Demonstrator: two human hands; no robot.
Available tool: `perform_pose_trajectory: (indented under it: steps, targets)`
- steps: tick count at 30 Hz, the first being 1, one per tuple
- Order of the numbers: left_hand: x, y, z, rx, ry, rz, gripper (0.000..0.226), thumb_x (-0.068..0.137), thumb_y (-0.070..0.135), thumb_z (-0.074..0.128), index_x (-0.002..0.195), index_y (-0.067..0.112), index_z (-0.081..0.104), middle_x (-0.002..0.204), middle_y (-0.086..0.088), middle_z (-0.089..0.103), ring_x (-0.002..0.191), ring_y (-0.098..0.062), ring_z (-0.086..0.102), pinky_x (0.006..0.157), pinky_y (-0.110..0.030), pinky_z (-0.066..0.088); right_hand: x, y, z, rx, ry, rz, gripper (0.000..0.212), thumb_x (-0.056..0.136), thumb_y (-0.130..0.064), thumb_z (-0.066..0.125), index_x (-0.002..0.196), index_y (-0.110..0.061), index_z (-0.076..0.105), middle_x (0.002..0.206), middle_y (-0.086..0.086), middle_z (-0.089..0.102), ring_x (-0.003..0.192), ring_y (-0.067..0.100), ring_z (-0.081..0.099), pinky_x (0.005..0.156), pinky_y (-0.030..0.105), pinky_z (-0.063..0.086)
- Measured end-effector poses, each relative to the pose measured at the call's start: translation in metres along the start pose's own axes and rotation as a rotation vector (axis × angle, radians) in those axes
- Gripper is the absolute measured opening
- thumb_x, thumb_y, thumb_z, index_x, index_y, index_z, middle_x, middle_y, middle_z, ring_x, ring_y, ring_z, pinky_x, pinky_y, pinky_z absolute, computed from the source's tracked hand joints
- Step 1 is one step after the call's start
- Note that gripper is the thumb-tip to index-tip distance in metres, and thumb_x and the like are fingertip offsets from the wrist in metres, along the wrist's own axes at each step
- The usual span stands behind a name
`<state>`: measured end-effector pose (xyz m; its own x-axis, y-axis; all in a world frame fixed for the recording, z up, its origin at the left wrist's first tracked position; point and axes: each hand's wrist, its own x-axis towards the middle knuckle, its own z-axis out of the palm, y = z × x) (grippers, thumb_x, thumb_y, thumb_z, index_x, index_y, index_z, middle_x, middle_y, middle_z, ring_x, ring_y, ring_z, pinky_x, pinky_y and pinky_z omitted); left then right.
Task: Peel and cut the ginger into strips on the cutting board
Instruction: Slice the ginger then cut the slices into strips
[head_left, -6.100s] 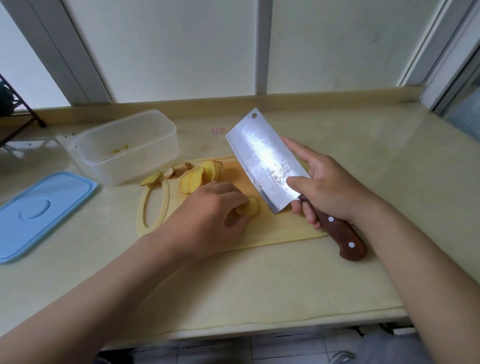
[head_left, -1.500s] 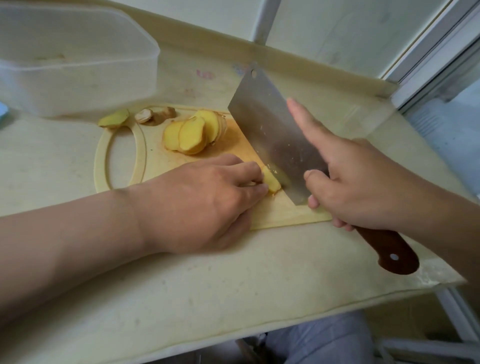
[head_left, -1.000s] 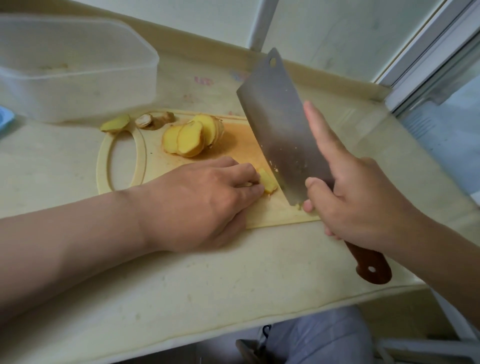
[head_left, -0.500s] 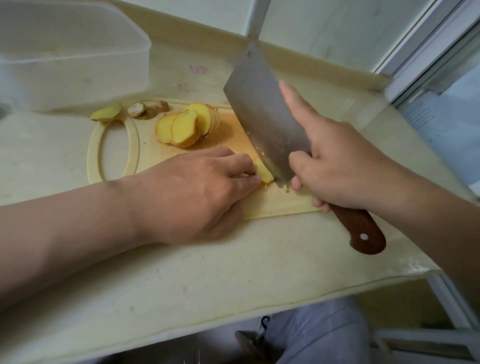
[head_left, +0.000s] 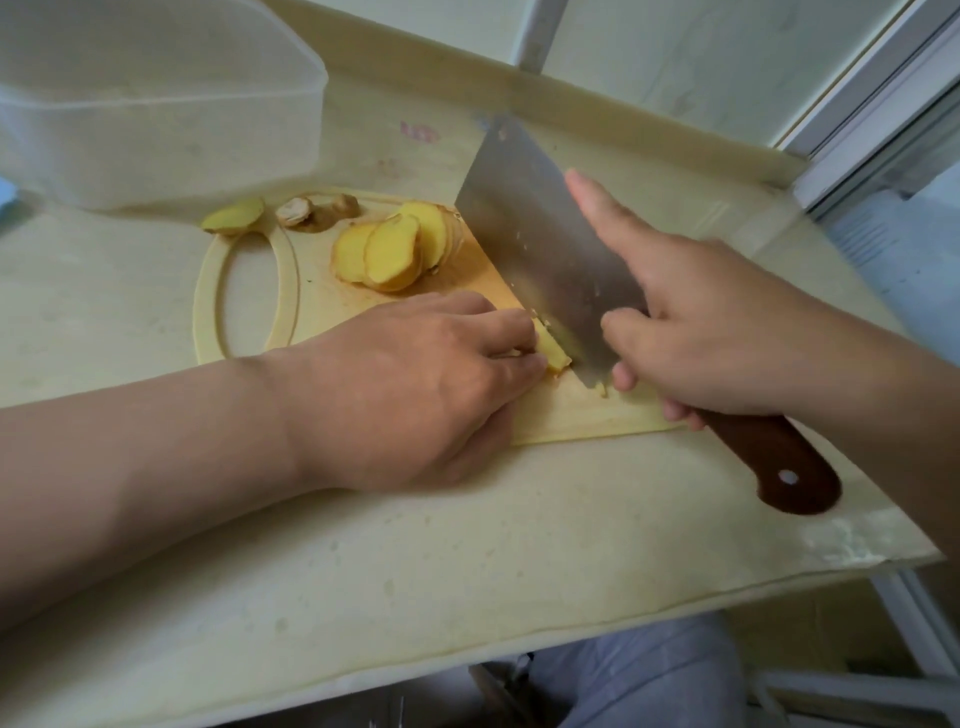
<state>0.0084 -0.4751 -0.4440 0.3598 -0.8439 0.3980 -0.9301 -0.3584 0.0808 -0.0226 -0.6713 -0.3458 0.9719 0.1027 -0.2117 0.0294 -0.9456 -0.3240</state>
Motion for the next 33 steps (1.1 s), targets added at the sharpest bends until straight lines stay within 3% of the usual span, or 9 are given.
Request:
perform_pose_trajectory:
  steps: [7, 12, 16, 19, 23, 33]
  targets:
    - [-0.002, 0.0, -0.003, 0.01, -0.013, 0.007, 0.044, 0.097, 0.029, 0.044, 0.128, 0.004, 0.065, 0.119, -0.013, 0.065, 0.097, -0.035, 0.064, 0.088, -0.045, 0.053, -0.008, 0.004, 0.01, 0.094, 0.132, -0.024, 0.094, 0.099, -0.009, 0.045, 0.155, -0.067, -0.004, 0.073, 0.01, 0.073, 0.045, 0.024, 0.067, 0.044, 0.039, 0.06]
    - [-0.002, 0.0, -0.002, -0.002, -0.012, 0.006, 0.045, 0.097, 0.029, 0.045, 0.13, 0.004, 0.064, 0.12, -0.013, 0.064, 0.098, -0.034, 0.064, 0.088, -0.044, 0.054, -0.036, 0.014, 0.017, 0.066, 0.18, -0.018, 0.096, 0.101, -0.014, 0.046, 0.145, -0.078, -0.01, 0.071, 0.017, 0.072, 0.051, 0.031, 0.065, 0.053, 0.05, 0.059]
    - [-0.002, 0.0, -0.001, 0.011, -0.003, 0.007, 0.044, 0.097, 0.03, 0.044, 0.128, 0.004, 0.064, 0.119, -0.013, 0.064, 0.098, -0.034, 0.064, 0.089, -0.044, 0.053, -0.031, 0.012, 0.012, -0.021, 0.118, -0.05, 0.093, 0.101, -0.015, 0.047, 0.15, -0.072, -0.009, 0.071, 0.013, 0.072, 0.05, 0.026, 0.064, 0.053, 0.047, 0.058]
    - [-0.002, 0.0, 0.0, 0.022, 0.002, 0.008, 0.044, 0.097, 0.029, 0.045, 0.127, 0.004, 0.065, 0.118, -0.013, 0.065, 0.098, -0.035, 0.063, 0.089, -0.044, 0.053, -0.021, 0.005, 0.002, -0.034, 0.02, -0.016, 0.092, 0.102, -0.012, 0.045, 0.151, -0.072, -0.005, 0.072, 0.009, 0.071, 0.046, 0.024, 0.067, 0.045, 0.041, 0.06]
    - [-0.001, 0.0, 0.0, 0.027, 0.003, 0.018, 0.045, 0.097, 0.029, 0.044, 0.125, 0.003, 0.066, 0.117, -0.014, 0.065, 0.096, -0.036, 0.063, 0.088, -0.045, 0.053, -0.005, -0.004, -0.007, -0.053, -0.059, 0.012, 0.094, 0.098, -0.008, 0.044, 0.155, -0.066, -0.002, 0.075, 0.006, 0.071, 0.044, 0.023, 0.067, 0.045, 0.045, 0.061]
    - [-0.002, 0.002, -0.003, 0.039, 0.006, 0.026, 0.042, 0.098, 0.026, 0.045, 0.126, 0.002, 0.066, 0.118, -0.015, 0.065, 0.096, -0.035, 0.065, 0.088, -0.044, 0.053, -0.042, 0.015, 0.016, 0.191, 0.129, 0.023, 0.092, 0.102, -0.011, 0.043, 0.15, -0.073, -0.005, 0.071, 0.014, 0.073, 0.047, 0.025, 0.067, 0.044, 0.035, 0.059]
